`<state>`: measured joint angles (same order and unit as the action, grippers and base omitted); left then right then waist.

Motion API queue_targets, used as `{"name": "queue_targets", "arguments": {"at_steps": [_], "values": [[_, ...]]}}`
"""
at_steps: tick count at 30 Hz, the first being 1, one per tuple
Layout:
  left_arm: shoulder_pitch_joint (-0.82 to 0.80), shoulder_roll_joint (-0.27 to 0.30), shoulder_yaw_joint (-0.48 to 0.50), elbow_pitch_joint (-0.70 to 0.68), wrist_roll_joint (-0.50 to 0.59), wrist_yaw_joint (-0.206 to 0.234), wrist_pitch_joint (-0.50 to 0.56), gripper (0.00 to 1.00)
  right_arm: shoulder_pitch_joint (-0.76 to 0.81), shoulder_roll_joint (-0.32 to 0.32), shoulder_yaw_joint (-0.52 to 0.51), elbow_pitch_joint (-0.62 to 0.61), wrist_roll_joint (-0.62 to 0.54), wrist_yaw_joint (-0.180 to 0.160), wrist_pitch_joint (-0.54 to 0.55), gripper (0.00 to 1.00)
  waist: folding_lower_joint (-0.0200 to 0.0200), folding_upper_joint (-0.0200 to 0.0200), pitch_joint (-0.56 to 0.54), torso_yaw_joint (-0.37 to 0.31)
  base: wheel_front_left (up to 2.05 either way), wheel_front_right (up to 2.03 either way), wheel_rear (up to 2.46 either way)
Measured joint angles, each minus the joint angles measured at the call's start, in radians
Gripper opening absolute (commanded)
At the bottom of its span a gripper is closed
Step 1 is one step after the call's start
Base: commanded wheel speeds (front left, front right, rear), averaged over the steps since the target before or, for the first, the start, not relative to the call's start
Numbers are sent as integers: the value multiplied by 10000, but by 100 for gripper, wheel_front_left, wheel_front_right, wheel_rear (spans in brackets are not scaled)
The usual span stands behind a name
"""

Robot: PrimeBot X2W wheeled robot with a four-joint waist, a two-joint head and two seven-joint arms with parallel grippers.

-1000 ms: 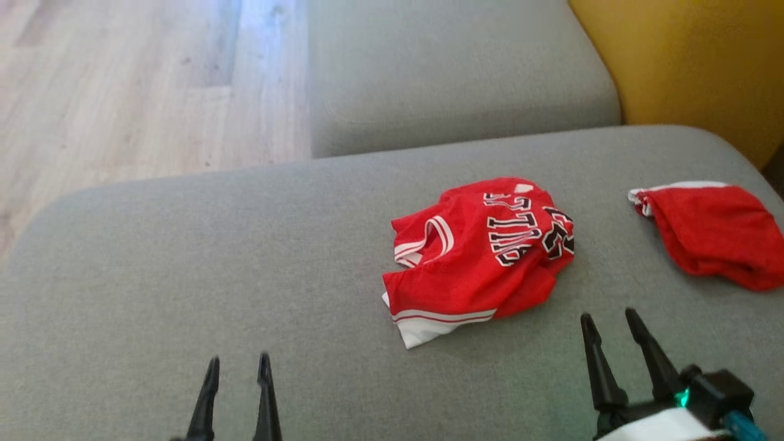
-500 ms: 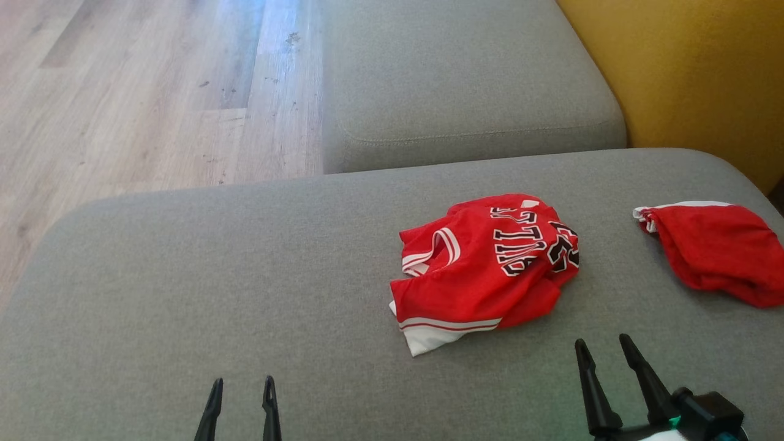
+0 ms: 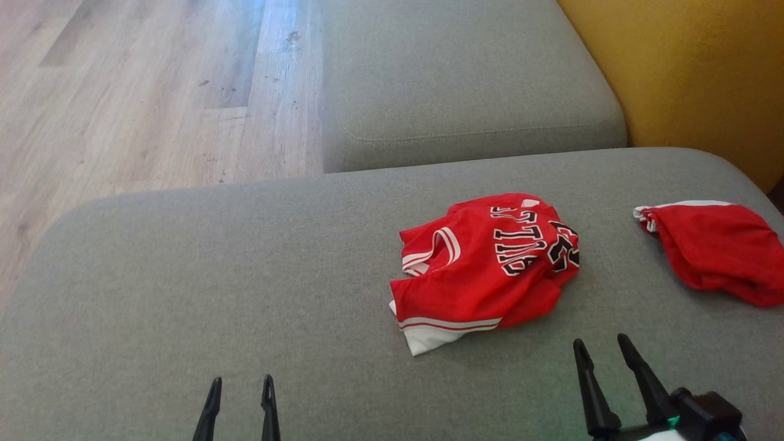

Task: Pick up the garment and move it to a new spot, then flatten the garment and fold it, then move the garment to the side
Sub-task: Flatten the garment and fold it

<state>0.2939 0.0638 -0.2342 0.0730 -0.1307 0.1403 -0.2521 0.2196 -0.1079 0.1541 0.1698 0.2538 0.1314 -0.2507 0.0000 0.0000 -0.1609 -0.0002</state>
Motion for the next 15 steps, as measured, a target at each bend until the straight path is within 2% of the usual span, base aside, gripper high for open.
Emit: {"name": "queue_targets", "arguments": {"at_steps": [12,15], "values": [[1,-19,-10,4,0,-86,0,100,0,-2,15,-8,0,0,0,100,0,0,46,-1,0,0,0],[-27,-19,-261,151,0,-570,0,100,-6,-4,52,-19,0,0,0,100,0,0,209,-12,0,0,0]]}}
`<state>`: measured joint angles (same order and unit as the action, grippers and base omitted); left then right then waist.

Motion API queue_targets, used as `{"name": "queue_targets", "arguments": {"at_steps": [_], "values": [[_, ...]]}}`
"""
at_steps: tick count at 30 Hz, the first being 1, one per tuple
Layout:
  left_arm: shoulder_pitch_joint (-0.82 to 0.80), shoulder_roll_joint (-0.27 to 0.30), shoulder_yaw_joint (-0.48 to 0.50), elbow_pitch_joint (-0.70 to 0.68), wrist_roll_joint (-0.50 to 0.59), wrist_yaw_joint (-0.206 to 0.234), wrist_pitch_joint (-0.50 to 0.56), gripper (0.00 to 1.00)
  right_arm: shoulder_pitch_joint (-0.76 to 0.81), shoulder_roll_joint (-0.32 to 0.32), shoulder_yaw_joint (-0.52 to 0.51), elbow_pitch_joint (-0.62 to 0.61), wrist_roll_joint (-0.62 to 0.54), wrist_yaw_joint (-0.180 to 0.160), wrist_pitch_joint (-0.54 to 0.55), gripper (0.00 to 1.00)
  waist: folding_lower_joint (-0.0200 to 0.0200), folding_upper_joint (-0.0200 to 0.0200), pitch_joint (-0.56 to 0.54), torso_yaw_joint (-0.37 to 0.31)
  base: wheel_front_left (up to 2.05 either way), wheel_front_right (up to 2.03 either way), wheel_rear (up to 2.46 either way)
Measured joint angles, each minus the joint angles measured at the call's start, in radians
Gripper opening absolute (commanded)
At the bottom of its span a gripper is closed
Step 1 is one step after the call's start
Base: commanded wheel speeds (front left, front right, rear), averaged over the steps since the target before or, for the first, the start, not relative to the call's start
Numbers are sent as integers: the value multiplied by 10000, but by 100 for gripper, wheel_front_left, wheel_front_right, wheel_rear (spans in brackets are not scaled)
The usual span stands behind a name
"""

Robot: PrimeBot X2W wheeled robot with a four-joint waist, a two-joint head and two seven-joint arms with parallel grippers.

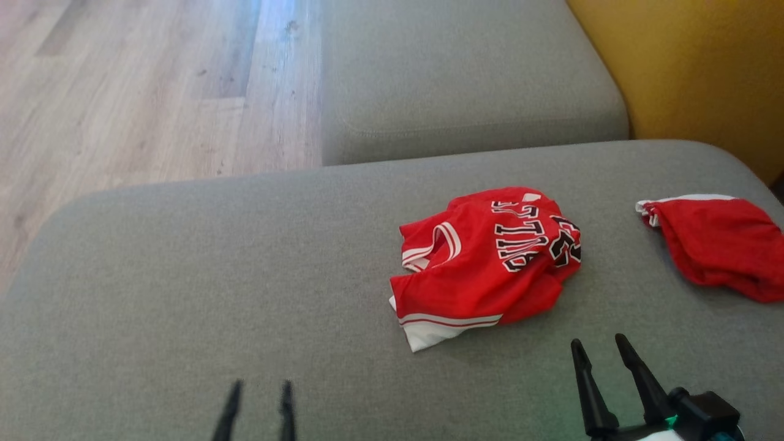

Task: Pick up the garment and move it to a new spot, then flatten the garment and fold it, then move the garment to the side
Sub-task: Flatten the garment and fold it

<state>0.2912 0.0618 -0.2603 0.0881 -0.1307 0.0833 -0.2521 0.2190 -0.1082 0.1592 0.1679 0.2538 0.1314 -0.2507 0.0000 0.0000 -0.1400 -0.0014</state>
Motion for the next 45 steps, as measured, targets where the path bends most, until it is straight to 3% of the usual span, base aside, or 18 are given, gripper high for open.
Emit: {"name": "queue_targets", "arguments": {"at_steps": [7,12,20,26,33,34,35,36,45], "values": [[-1074,-17,-497,932,-98,-1127,0,100,-60,-42,104,-63,2,0,0,100,0,0,543,-184,0,0,0],[-2494,-40,-1139,2240,-276,-1557,0,100,-499,-125,295,-79,2,0,0,100,1,0,1117,-462,0,0,0],[-4749,-86,-2017,4654,-274,-1904,0,100,-1271,-311,441,-186,0,0,0,100,3,0,2146,-1054,0,0,0],[-6203,-102,-2368,5754,-88,-2077,0,100,-1780,-314,464,-263,-65,0,0,100,3,0,2795,-1534,0,0,0],[-6839,-73,-2631,6456,-90,-2109,0,100,-1907,-313,408,-282,-90,0,0,100,2,0,3232,-1911,0,0,0],[-6930,-56,-2731,6468,-94,-2144,0,71,-1908,-311,376,-282,-90,0,0,100,2,0,3281,-1952,0,0,0],[-7013,-19,-2930,6431,-134,-2155,0,25,-1908,-309,349,-282,-90,2,0,100,2,0,3313,-1986,0,0,0],[-7055,8,-3085,6299,-226,-2155,0,0,-1907,-307,326,-282,-90,0,0,100,1,0,3335,-2017,0,0,0],[-7564,594,-5854,4780,-2127,-2155,0,0,-1906,-180,305,-219,-92,0,0,100,0,0,2994,-2250,0,0,0]]}}
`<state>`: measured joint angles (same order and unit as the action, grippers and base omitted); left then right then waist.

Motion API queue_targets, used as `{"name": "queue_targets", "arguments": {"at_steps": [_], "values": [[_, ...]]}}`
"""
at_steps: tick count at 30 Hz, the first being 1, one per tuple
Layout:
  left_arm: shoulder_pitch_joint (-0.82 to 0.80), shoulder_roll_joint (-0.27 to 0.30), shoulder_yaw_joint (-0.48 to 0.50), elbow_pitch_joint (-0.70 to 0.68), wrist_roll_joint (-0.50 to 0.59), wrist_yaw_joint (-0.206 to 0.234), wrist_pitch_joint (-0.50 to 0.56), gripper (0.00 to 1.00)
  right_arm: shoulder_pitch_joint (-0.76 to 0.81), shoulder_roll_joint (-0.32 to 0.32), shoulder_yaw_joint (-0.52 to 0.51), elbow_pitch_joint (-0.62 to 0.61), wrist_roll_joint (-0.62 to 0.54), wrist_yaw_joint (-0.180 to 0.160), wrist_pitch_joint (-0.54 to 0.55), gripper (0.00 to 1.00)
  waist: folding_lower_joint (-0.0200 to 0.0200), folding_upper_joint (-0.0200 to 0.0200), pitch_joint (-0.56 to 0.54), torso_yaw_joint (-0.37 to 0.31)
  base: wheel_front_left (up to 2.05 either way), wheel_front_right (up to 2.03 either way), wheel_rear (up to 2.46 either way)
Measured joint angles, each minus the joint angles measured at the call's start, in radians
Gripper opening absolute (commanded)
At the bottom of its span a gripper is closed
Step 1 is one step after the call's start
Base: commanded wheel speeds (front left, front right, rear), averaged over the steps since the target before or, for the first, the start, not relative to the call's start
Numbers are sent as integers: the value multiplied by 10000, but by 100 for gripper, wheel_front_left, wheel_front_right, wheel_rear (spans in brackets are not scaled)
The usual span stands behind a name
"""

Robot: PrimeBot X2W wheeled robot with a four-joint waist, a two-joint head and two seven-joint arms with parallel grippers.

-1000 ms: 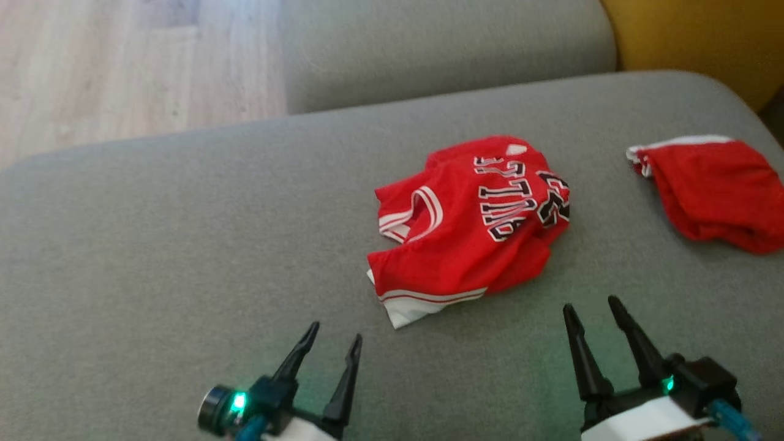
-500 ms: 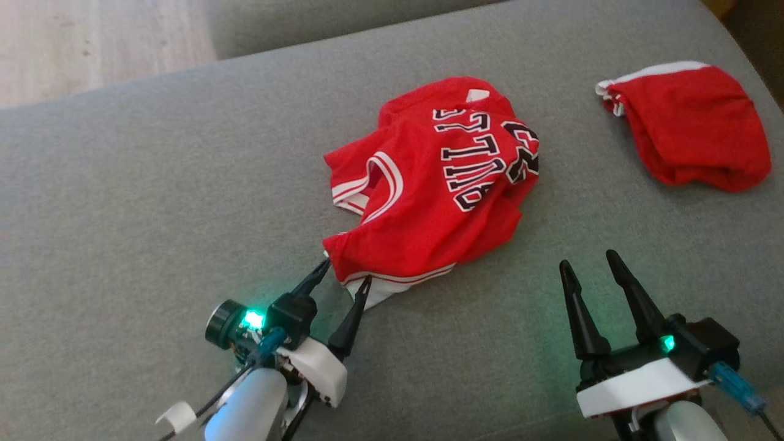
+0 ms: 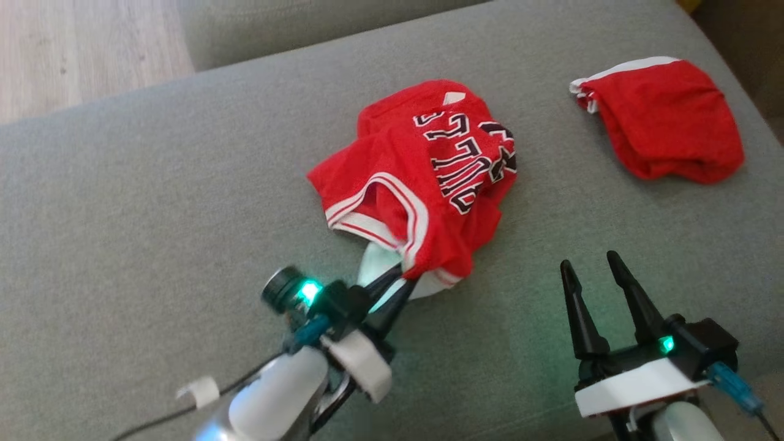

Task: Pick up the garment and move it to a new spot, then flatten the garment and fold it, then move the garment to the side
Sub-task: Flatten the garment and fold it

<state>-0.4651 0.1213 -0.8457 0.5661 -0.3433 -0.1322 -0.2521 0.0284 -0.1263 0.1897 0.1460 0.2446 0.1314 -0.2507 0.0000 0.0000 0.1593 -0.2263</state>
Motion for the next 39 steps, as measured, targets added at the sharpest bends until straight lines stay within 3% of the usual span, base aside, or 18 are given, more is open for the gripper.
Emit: {"name": "queue_targets", "arguments": {"at_steps": [5,12,23,28,39], "values": [[-1616,328,-1354,-1218,-1858,0,249,0,10,190,148,161,0,0,0,100,0,0,-349,-281,0,0,0],[-4977,272,-1047,-2036,-3923,0,614,0,42,230,341,272,2,0,0,100,0,0,-757,-921,0,0,0],[-8886,-637,1151,1041,-4999,17,203,0,113,238,454,305,21,0,0,100,-1,0,-1191,-1769,0,0,0],[-7915,-652,1191,1858,-5519,15,385,0,551,278,295,295,21,0,0,100,0,0,-1296,-1483,0,0,0],[-1264,731,903,1835,-6928,370,671,0,763,311,-15,194,17,0,0,100,-1,0,-1470,-362,0,0,0]]}}
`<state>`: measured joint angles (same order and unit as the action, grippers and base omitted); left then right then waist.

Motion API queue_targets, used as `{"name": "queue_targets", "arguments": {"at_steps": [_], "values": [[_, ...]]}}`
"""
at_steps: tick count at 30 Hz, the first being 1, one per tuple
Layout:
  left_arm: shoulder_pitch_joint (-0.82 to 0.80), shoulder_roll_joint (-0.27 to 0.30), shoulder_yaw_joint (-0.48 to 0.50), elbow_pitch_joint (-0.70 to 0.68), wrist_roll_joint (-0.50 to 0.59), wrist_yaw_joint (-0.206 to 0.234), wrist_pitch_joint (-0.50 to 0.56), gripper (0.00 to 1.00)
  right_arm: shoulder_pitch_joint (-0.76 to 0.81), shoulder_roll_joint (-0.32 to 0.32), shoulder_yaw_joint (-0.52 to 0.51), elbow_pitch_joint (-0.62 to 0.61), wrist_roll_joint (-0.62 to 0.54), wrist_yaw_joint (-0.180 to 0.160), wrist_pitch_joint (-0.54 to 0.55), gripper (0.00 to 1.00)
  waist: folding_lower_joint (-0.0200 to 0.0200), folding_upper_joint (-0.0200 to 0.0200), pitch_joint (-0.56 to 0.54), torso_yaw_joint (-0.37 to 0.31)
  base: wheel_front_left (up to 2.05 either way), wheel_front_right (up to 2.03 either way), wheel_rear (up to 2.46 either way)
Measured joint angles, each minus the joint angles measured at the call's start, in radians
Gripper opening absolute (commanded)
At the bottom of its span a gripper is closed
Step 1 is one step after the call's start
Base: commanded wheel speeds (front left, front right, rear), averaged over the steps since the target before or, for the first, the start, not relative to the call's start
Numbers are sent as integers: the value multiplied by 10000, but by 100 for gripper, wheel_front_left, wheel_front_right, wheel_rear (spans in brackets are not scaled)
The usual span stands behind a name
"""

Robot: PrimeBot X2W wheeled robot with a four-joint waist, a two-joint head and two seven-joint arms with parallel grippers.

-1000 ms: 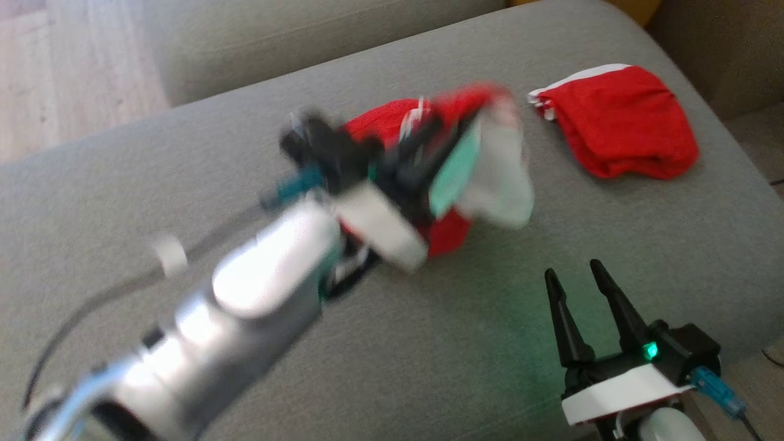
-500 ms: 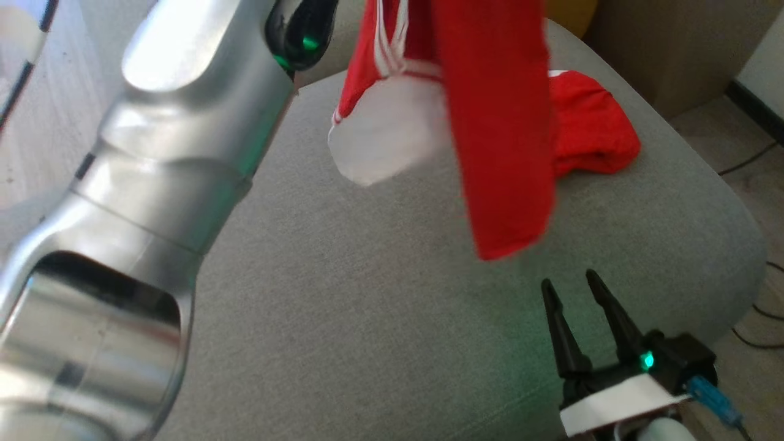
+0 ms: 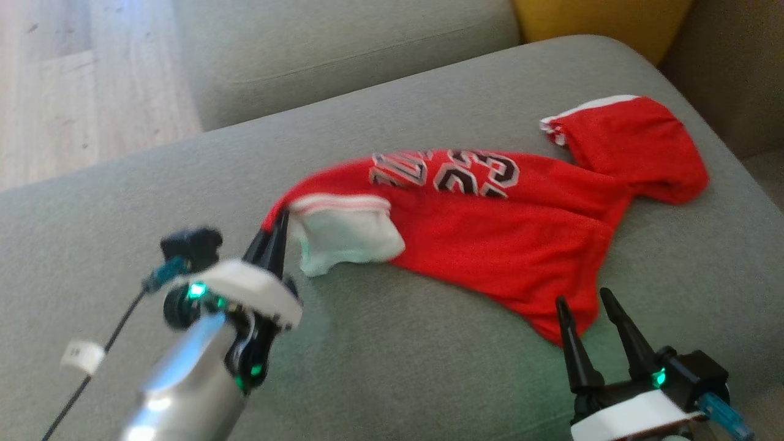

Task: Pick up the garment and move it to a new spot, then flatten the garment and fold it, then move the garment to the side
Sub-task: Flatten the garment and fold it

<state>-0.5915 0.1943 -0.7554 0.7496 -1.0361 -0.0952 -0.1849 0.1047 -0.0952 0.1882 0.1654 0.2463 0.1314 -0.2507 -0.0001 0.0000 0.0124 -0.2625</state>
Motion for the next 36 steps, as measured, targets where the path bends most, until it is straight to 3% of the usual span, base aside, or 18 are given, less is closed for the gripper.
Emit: {"name": "queue_targets", "arguments": {"at_steps": [5,9,10,11,12,13,19,22,25,29,33,36], "values": [[564,311,13,-602,-27,96,-13,0,89,-79,-8,-61,0,0,0,100,0,0,166,351,0,0,0],[-197,295,336,-1290,-474,144,401,0,9,-90,73,-92,0,0,0,100,2,0,635,588,0,0,0],[-484,288,447,-1323,-600,144,579,31,-64,-90,115,-92,0,2,0,100,2,0,749,604,0,0,0],[-834,293,479,-1304,-679,151,826,44,-184,-88,171,-92,0,2,0,100,2,0,867,606,0,0,0],[-1184,290,500,-1231,-738,161,1074,95,-334,-86,232,-92,0,0,0,100,3,0,980,593,0,0,0],[-1532,282,514,-1108,-773,163,1290,100,-493,-77,274,-98,0,0,0,100,3,0,1092,567,0,0,0],[-2667,207,677,-238,-721,155,1457,100,-822,-73,290,-67,2,0,0,100,3,0,1504,191,0,0,0],[-2615,309,531,-123,-341,56,901,100,-796,-69,221,-63,2,0,0,100,3,0,1546,3,0,0,0],[-2459,765,165,-176,556,90,-38,100,-773,-67,155,-65,2,0,0,100,2,0,1466,-32,0,0,0],[-1322,1453,81,-673,1632,665,-631,100,-690,-65,21,-71,0,0,0,100,1,0,1379,42,0,0,0],[432,1707,938,-2677,3461,1797,-650,100,-696,-48,-23,-113,-15,0,0,100,0,0,1448,197,0,0,0],[1745,1563,1503,-3854,4362,1879,-673,100,-707,-44,-58,-176,-15,0,0,100,1,0,1552,313,0,0,0]]}}
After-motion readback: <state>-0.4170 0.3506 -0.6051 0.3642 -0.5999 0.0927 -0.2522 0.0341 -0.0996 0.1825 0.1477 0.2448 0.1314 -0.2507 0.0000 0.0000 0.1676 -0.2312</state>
